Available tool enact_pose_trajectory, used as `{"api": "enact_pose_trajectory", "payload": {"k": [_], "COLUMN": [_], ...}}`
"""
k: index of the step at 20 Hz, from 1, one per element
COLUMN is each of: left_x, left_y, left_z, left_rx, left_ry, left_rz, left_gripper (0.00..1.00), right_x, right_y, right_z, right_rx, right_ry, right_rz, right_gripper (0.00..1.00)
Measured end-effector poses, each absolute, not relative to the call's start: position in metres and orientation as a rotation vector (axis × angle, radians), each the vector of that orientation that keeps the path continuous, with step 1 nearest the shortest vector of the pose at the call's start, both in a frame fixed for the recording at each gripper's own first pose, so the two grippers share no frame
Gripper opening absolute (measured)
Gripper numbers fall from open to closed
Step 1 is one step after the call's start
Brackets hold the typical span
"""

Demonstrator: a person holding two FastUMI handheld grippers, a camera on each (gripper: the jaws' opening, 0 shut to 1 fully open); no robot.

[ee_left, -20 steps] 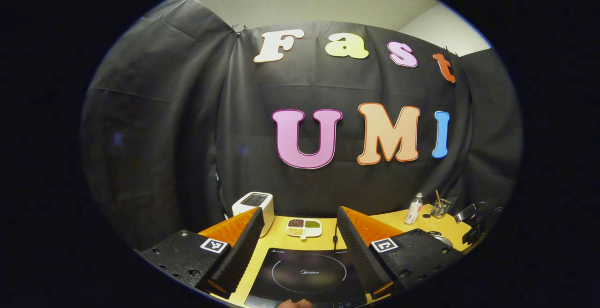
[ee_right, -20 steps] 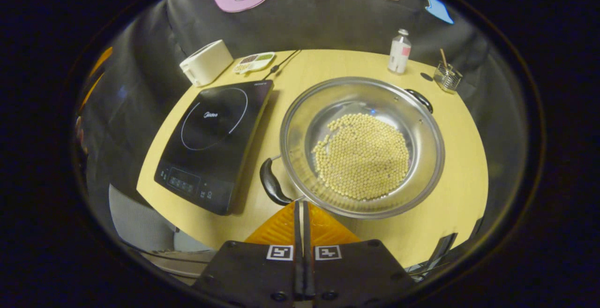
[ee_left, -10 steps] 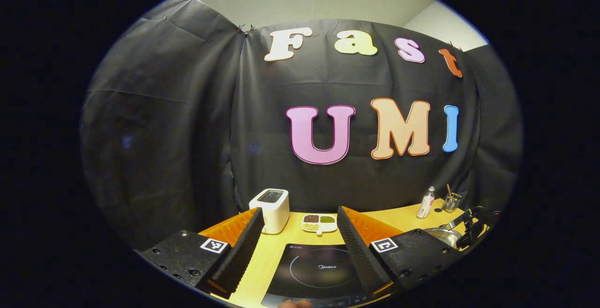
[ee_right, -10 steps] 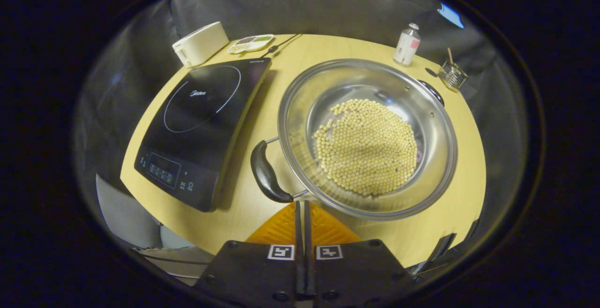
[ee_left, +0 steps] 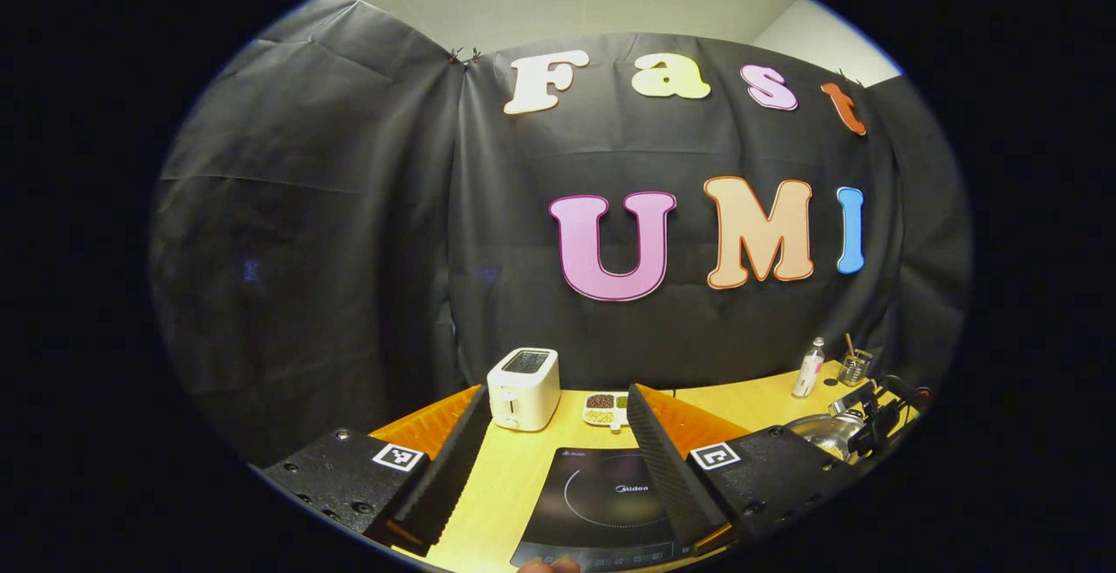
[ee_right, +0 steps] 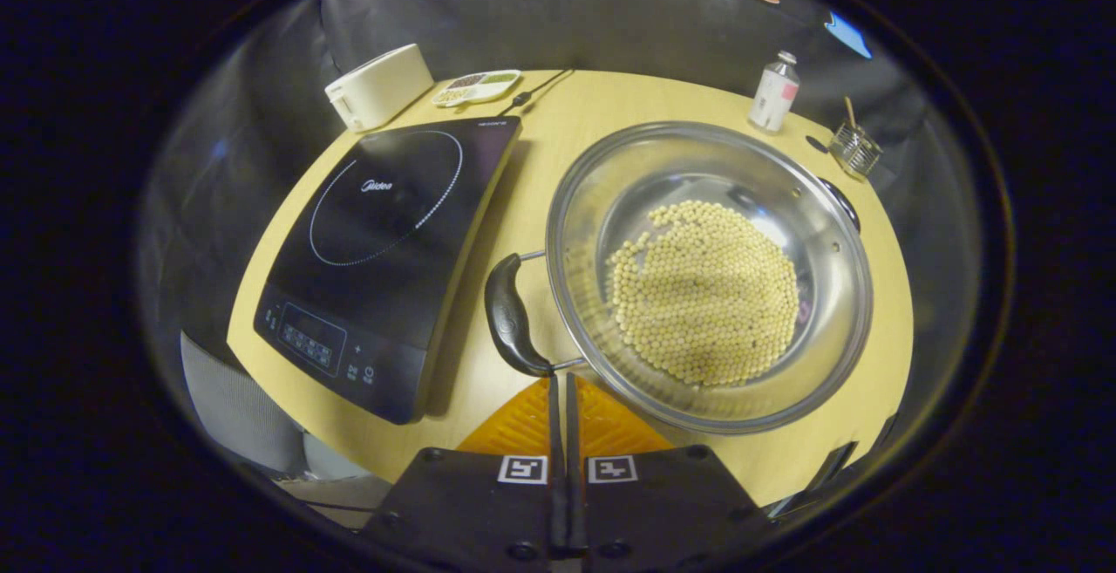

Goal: First push the handle of the pot to place it horizontally, then grasp the pot with both hands and set it on the induction cooktop.

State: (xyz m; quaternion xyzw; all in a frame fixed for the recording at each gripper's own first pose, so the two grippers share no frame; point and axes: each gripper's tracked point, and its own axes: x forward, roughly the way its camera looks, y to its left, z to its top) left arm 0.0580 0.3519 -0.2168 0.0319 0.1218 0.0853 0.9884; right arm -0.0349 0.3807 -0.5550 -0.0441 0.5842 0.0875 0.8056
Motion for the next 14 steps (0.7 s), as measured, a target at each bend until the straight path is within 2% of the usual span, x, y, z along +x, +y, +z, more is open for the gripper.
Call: {"api": "enact_pose_trajectory", "payload": {"k": [2,3,9,14], "left_x": [0.053,0.050,0.033,0.020], "left_y": [0.357,0.361,0.375,0.387], "left_z": [-0.218,-0.216,-0.210,-0.209], "left_rx": [0.066,0.066,0.089,0.097], "left_ry": [0.252,0.251,0.262,0.272], "left_rz": [0.190,0.202,0.257,0.302], "left_gripper": [0.95,0.95,0.95,0.94], "right_x": [-0.028,-0.023,0.003,0.021], "right_y": [0.388,0.391,0.409,0.419], "right_z": [-0.557,-0.557,-0.561,-0.565], "right_rx": [-0.077,-0.064,0.003,0.023], "right_ry": [1.248,1.248,1.240,1.239], "right_rz": [0.183,0.179,0.153,0.148], "right_gripper": [0.00,0.03,0.00,0.03]}}
